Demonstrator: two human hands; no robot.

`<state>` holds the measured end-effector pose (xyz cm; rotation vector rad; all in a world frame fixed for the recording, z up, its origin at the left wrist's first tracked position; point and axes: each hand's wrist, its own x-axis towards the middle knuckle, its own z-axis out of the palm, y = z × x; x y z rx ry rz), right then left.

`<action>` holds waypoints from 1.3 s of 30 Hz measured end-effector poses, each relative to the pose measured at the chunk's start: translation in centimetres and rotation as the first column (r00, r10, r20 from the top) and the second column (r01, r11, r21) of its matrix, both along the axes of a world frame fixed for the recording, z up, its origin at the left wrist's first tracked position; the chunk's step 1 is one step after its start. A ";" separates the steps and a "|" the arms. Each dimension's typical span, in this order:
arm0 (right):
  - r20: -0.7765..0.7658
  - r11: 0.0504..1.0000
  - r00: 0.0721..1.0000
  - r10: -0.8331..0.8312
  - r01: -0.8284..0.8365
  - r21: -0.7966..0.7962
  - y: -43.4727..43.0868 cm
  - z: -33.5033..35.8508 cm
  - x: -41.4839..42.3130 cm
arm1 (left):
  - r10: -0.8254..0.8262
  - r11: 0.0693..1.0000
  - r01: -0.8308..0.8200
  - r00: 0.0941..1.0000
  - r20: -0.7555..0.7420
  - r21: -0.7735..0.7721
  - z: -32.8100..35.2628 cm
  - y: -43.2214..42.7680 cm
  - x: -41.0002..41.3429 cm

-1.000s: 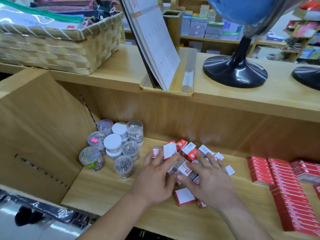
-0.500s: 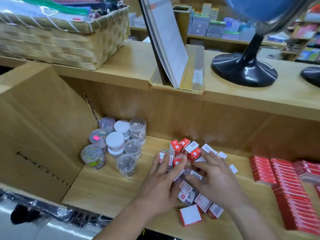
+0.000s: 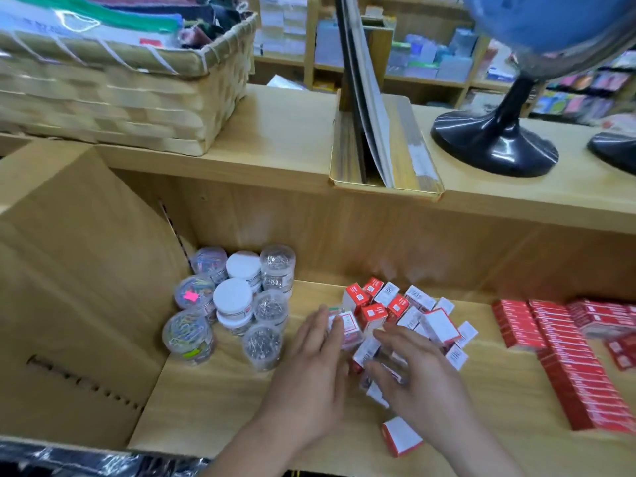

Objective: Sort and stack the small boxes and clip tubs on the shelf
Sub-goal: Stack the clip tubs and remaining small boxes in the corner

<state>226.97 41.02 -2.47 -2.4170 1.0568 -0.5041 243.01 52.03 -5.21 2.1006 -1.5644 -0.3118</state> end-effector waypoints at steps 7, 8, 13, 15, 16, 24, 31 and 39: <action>-0.071 0.996 0.996 -0.049 0.055 0.076 -0.6 1.9 1.9 | -0.010 1.000 0.012 0.998 -0.065 0.029 0.8 -3.0 2.3; -0.036 0.994 0.998 -0.055 0.059 0.090 -0.6 1.9 1.9 | -0.013 1.000 0.012 0.997 -0.076 -0.011 0.8 -2.8 2.4; 0.217 0.911 0.970 -0.105 0.006 0.412 -1.0 3.3 2.7 | 0.005 0.961 -0.065 0.975 -0.221 -0.268 3.1 -0.5 1.4; 0.276 0.819 0.955 -0.113 -0.068 0.570 -1.1 3.9 3.0 | 0.025 0.936 -0.102 0.974 -0.225 -0.338 3.8 -0.1 0.6; 0.305 0.776 0.944 -0.127 -0.097 0.623 -1.1 4.2 3.0 | 0.032 0.930 -0.116 0.971 -0.236 -0.348 4.0 0.0 0.2; 0.399 0.725 0.876 -0.272 -0.087 0.684 -4.0 4.3 -0.1 | 0.161 0.964 -0.152 0.987 -0.023 0.216 0.4 -1.6 0.3; 0.382 0.680 0.867 -0.321 -0.070 0.730 -4.4 3.8 -1.5 | 0.245 0.951 -0.255 0.966 0.076 0.173 -0.9 -1.3 -0.6; 0.367 0.661 0.907 -0.207 -0.148 0.736 -1.3 3.4 0.0 | 0.402 0.902 -0.402 0.915 0.036 0.156 -1.1 4.5 -3.6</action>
